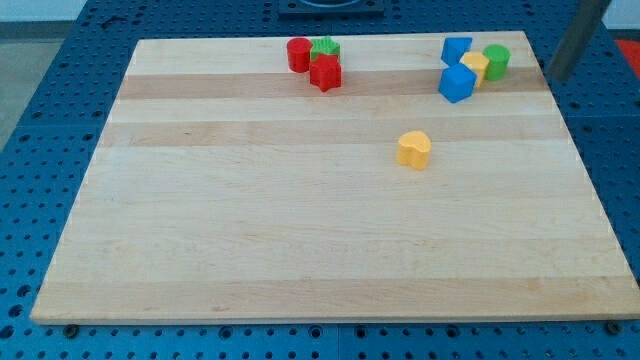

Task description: Push the green circle closer to yellow heart

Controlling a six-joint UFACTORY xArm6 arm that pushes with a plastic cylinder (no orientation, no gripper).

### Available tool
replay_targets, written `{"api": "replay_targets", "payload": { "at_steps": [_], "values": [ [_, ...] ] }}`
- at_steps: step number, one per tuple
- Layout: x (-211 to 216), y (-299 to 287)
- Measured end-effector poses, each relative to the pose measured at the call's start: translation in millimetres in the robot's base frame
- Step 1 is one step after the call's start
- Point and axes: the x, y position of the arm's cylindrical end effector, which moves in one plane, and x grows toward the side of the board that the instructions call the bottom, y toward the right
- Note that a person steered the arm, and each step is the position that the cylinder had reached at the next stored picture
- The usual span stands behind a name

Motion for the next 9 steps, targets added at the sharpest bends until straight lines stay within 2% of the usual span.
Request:
{"api": "replay_targets", "payload": {
  "at_steps": [1,5,9],
  "values": [
    [-63,-1],
    [1,-93],
    [92,-101]
  ]
}}
